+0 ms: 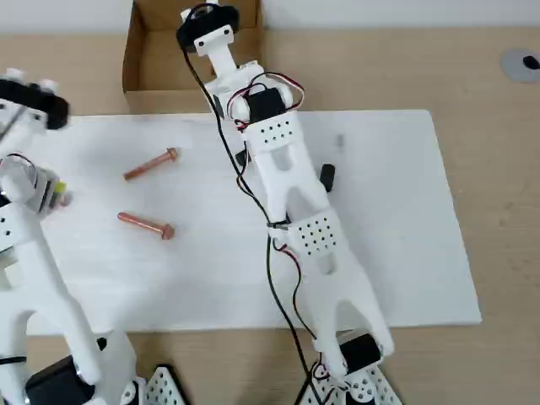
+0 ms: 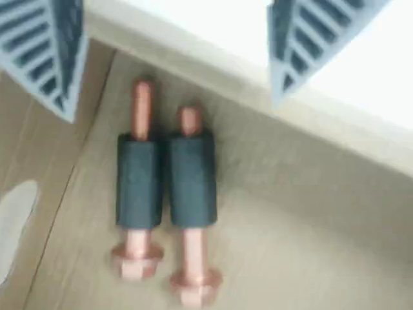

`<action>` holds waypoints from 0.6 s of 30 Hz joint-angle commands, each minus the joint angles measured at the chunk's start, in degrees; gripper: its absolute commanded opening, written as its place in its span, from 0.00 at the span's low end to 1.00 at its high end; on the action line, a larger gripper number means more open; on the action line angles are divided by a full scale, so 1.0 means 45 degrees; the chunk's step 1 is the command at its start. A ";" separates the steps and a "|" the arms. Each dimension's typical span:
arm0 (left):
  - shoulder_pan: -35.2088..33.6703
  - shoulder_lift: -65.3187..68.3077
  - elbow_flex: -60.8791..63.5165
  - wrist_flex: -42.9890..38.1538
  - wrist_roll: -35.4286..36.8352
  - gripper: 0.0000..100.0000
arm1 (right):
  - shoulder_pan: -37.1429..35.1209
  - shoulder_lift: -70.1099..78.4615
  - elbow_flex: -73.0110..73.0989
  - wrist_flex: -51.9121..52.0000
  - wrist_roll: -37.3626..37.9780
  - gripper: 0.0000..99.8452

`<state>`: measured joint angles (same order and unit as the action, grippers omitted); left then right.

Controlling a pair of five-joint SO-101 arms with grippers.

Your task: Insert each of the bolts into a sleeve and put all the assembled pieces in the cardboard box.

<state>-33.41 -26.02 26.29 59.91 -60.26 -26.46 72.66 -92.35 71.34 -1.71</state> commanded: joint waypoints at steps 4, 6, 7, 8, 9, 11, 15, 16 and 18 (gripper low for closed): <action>-0.0488 0.0322 -0.0527 0.0039 -0.5470 0.24 | -0.0166 -0.2061 -0.0713 0.1661 0.0039 0.24; -0.0469 0.1104 -0.0567 0.0020 -0.6232 0.24 | -0.0166 -0.2549 -0.0713 0.2266 0.0039 0.24; -0.0410 0.1612 -0.0742 0.0020 -0.6271 0.24 | -0.0127 -0.2842 -0.0713 0.2579 0.0039 0.24; -0.0391 0.2120 -0.1016 0.0020 -0.6271 0.24 | -0.0049 -0.3116 -0.0713 0.2872 0.0039 0.24; -0.0391 0.2725 -0.1328 0.0020 -0.6349 0.24 | 0.0029 -0.3389 -0.0713 0.3106 0.0039 0.24; -0.0391 0.4073 -0.2129 0.0020 -0.6447 0.24 | 0.0283 -0.3897 -0.0713 0.3536 0.0039 0.24; -0.0508 0.6652 -0.4005 0.0137 -0.6388 0.24 | 0.0869 -0.4542 -0.0713 0.4278 0.0039 0.24; -0.0508 0.7179 -0.4357 0.0195 -0.6388 0.24 | 0.1006 -0.4640 -0.0713 0.4396 0.0039 0.24; -0.0449 0.8000 -0.5040 0.0703 -0.6388 0.24 | 0.1260 -0.4737 -0.0713 0.4474 0.0039 0.24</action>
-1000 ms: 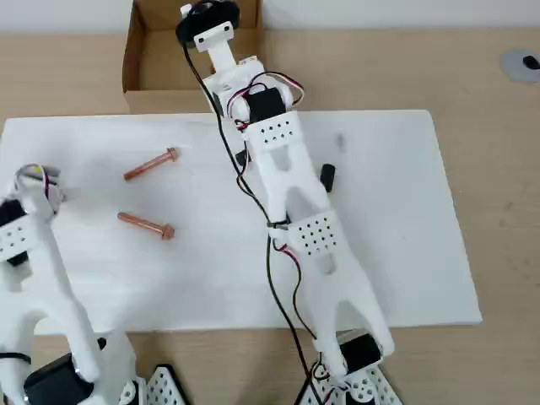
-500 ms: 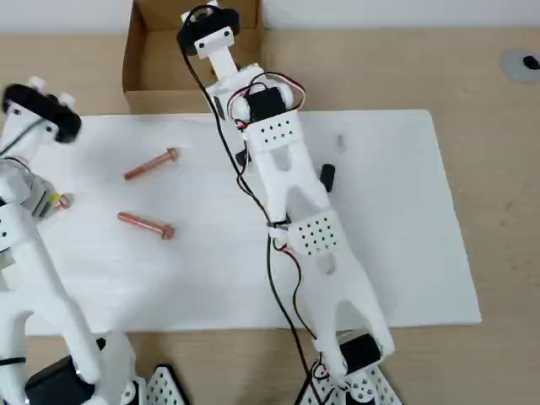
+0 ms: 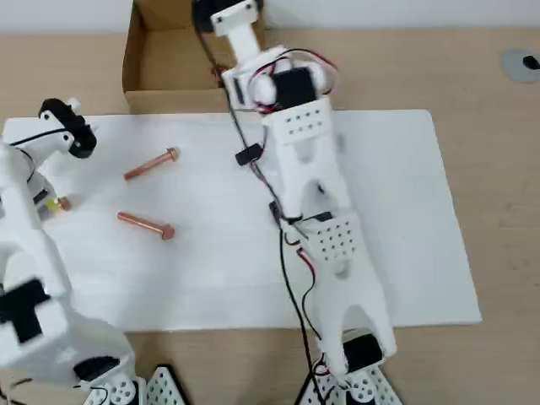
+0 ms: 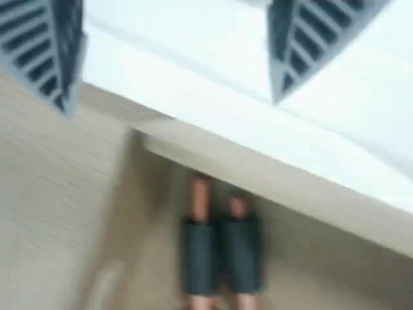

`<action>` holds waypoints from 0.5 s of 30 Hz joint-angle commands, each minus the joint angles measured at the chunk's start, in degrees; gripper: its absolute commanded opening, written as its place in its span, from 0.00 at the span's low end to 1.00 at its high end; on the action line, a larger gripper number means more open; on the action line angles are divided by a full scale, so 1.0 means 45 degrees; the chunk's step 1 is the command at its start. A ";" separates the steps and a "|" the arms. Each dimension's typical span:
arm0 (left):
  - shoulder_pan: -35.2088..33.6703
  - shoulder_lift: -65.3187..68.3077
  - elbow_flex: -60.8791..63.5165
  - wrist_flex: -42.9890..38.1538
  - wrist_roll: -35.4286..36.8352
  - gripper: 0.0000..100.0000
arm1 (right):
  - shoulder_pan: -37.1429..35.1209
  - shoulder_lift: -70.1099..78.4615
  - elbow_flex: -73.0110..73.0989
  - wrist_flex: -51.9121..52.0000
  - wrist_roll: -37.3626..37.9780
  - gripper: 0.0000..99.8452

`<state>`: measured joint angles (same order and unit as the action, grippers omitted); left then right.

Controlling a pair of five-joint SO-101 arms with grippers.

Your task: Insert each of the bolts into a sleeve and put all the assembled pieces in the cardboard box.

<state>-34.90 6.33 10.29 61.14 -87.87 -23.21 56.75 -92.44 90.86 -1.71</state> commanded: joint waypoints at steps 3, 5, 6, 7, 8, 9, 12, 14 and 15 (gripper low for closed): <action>-0.0059 0.1651 -0.2462 0.1328 -0.0274 0.24 | 0.0772 -0.1221 -0.0694 0.0137 0.0039 0.24; -0.0078 0.2100 -0.3028 0.1719 -0.0293 0.24 | 0.0772 -0.1221 -0.0674 0.0137 0.0039 0.24; -0.0098 0.2295 -0.3243 0.1836 -0.0293 0.24 | 0.0772 -0.1221 -0.0674 0.0137 0.0039 0.24; -0.0117 0.2530 -0.3438 0.1915 -0.0313 0.24 | 0.0752 -0.1221 -0.0674 0.0137 0.0039 0.24; -0.0137 0.2725 -0.3595 0.1915 -0.0313 0.24 | 0.0733 -0.1221 -0.0674 0.0117 0.0039 0.24; -0.0156 0.2901 -0.3731 0.1915 -0.0391 0.24 | 0.0713 -0.1221 -0.0674 0.0117 0.0039 0.24; -0.0156 0.3292 -0.3790 0.1934 -0.0664 0.24 | 0.0713 -0.1221 -0.0674 0.0098 0.0039 0.24; -0.0137 0.3468 -0.3751 0.1934 -0.0664 0.24 | 0.0713 -0.1221 -0.0674 0.0078 0.0039 0.24; -0.0117 0.3526 -0.3751 0.1973 -0.0664 0.24 | 0.0713 -0.1221 -0.0674 0.0059 0.0039 0.24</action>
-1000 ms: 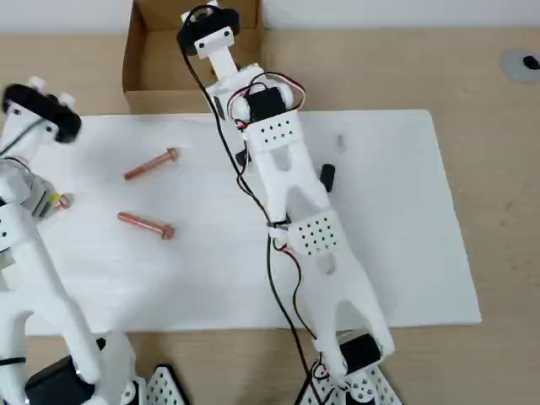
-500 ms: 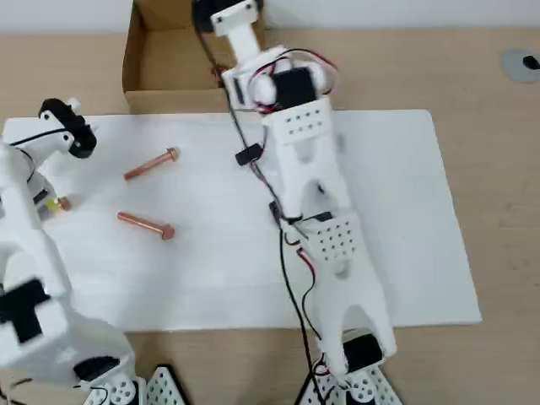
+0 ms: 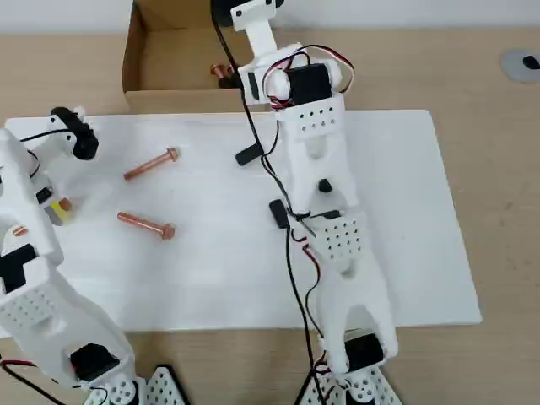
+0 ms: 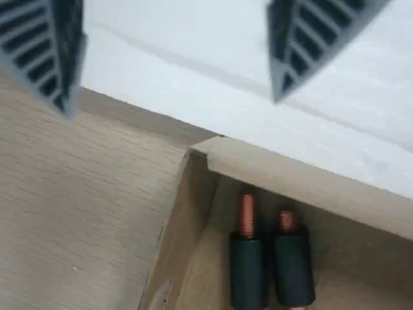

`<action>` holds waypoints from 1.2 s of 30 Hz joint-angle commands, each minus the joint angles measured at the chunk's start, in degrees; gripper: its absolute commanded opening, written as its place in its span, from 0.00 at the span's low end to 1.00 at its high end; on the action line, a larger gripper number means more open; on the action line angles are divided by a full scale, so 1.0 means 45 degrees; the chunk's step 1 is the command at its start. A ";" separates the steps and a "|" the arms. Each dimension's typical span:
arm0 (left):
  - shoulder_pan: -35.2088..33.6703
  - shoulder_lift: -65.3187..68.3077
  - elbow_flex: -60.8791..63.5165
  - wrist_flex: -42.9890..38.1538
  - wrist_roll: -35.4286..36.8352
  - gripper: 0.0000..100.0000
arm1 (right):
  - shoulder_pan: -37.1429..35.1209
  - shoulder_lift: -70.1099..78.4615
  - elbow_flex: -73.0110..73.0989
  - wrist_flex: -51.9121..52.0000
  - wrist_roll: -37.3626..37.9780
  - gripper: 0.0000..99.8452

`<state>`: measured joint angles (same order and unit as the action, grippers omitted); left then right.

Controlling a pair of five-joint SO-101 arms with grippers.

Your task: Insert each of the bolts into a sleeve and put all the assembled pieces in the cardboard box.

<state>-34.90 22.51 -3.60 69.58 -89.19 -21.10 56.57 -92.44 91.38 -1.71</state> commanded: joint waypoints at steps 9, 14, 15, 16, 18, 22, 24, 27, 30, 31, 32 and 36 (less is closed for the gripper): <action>-0.0137 0.0850 -0.0762 0.0606 -0.0918 0.24 | 0.0244 -0.1182 -0.0674 -0.0078 -0.0371 0.24; -0.0078 0.1299 -0.0762 0.0606 -0.0879 0.15 | 0.0264 -0.1182 -0.0674 -0.0078 -0.0664 0.24; -0.0078 0.1319 -0.0762 0.0606 -0.0860 0.12 | 0.0264 -0.1182 -0.0674 -0.0078 -0.0664 0.24; -0.0078 0.1319 -0.0762 0.0606 -0.0840 0.09 | 0.0264 -0.1182 -0.0674 -0.0078 -0.0664 0.24; -0.0098 0.1319 -0.0762 0.0645 -0.0840 0.04 | 0.0264 -0.1182 -0.0674 -0.0078 -0.0664 0.24; -0.0156 0.1280 -0.0762 0.0664 -0.0840 0.01 | 0.0244 -0.1182 -0.0674 -0.0078 -0.0664 0.24; -0.0156 0.1241 -0.0762 0.0664 -0.0821 0.01 | 0.0244 -0.1182 -0.0674 -0.0078 -0.0664 0.24; -0.0156 0.1201 -0.0801 0.0703 -0.0586 0.01 | 0.0244 -0.1182 -0.0674 -0.0078 -0.0664 0.24; -0.0078 0.1201 -0.1563 0.1485 0.0059 0.01 | 0.0244 -0.1182 -0.0674 -0.0078 -0.0664 0.24; -0.0059 0.1201 -0.2032 0.2247 0.0254 0.01 | 0.0225 -0.1182 -0.0674 -0.0078 -0.0664 0.24; -0.0059 0.1201 -0.2579 0.3126 0.0332 0.01 | 0.0225 -0.1182 -0.0674 -0.0059 -0.0664 0.24; 0.0020 0.1201 -0.4806 0.6115 0.1094 0.01 | 0.0029 -0.1162 -0.0654 0.0352 -0.1387 0.24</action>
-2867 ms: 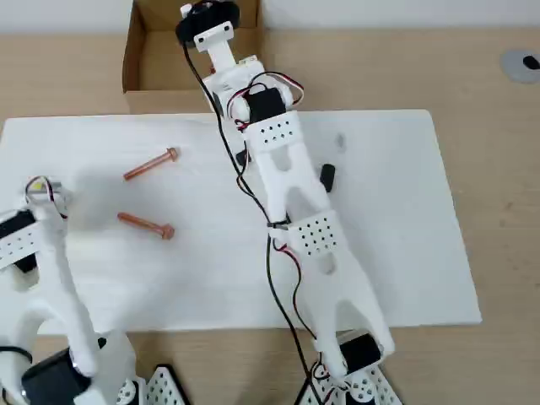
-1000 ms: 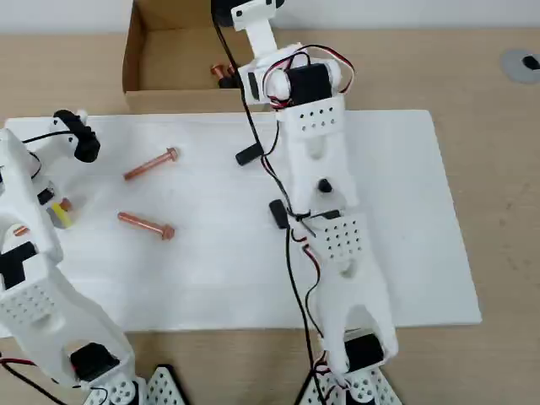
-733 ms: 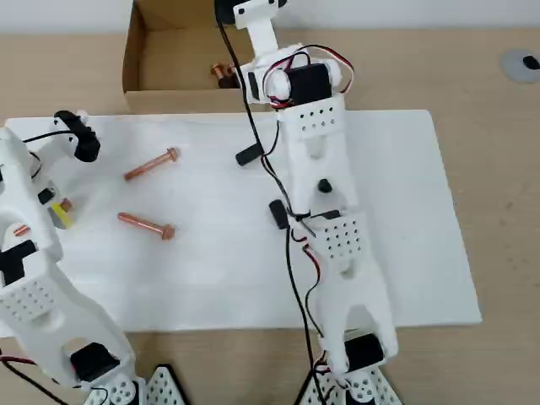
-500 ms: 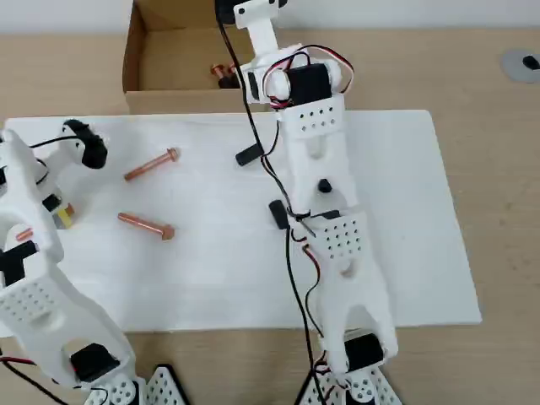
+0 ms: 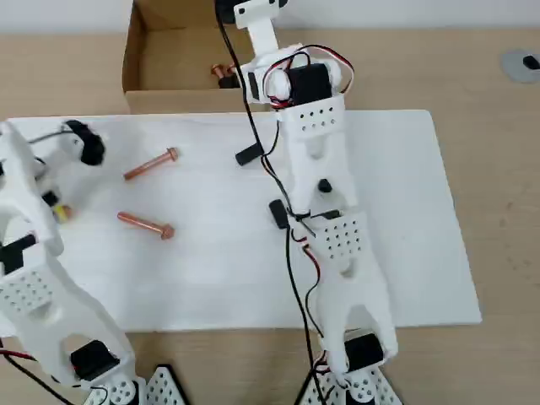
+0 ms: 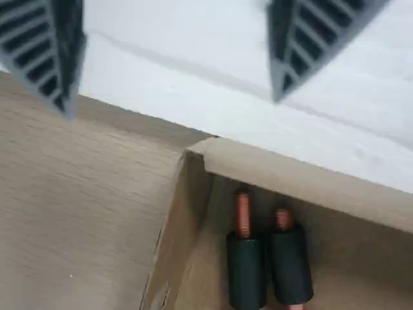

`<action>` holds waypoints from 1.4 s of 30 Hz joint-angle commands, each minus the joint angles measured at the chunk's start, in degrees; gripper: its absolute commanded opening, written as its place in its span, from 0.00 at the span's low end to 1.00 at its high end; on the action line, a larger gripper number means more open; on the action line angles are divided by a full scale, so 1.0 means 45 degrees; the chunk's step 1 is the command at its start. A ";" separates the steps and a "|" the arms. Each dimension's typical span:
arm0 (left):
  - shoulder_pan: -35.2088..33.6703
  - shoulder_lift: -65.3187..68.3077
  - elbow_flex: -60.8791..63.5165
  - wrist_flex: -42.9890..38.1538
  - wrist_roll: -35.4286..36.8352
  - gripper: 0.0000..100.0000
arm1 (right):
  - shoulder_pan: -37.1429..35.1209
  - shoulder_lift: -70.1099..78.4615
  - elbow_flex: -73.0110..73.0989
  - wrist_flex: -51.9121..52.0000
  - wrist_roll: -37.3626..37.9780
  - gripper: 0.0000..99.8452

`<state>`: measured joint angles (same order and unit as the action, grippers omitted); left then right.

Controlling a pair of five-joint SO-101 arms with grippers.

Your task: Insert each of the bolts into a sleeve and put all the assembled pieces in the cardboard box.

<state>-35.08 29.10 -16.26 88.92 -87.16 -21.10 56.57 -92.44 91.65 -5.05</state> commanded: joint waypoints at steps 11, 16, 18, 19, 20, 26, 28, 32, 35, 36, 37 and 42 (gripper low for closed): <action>0.0586 -0.2413 -0.3399 0.2540 0.4767 0.02 | -0.0772 0.0361 -0.0615 0.2266 -0.3145 0.24; 0.1504 -0.4835 -0.2247 0.2520 0.6681 0.02 | -0.0947 0.1905 -0.0596 0.2383 -0.4024 0.24; 0.1856 -0.5832 -0.1621 0.2501 0.7228 0.02 | -0.1084 0.2413 -0.0596 0.2383 -0.4415 0.24; 0.1993 -0.6320 -0.1270 0.2305 0.7502 0.02 | -0.1182 0.2569 -0.0596 0.2383 -0.4650 0.24; 0.2090 -0.6769 -0.0879 0.2012 0.7853 0.02 | -0.1260 0.2706 -0.0596 0.2383 -0.4845 0.24; 0.2110 -0.9661 0.2344 -0.0996 0.9631 0.02 | -0.1455 0.3233 -0.0596 0.2325 -0.6056 0.24; 0.2110 -1.0716 0.3712 -0.2227 1.0217 0.02 | -0.1455 0.3350 -0.0596 0.2325 -0.6701 0.24; 0.2110 -1.2884 0.6525 -0.4728 1.1116 0.01 | -0.1436 0.3663 -0.0615 0.2208 -0.7795 0.24; 0.2090 -1.4564 0.8440 -0.6271 1.1800 0.01 | -0.1455 0.3858 -0.0615 0.1993 -0.8440 0.24; 0.2090 -1.5131 0.9006 -0.6720 1.1956 0.01 | -0.1455 0.3917 -0.0615 0.1875 -0.8674 0.24; 0.2090 -1.5717 0.9573 -0.7092 1.2054 0.01 | -0.1455 0.3956 -0.0615 0.1739 -0.8908 0.24; 0.2090 -1.8256 1.1819 -0.8459 1.2562 0.01 | -0.1455 0.4269 -0.0615 0.0781 -0.9690 0.24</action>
<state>-26.37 -45.80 33.23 54.64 -31.60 -26.55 76.00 -92.53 98.07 -47.16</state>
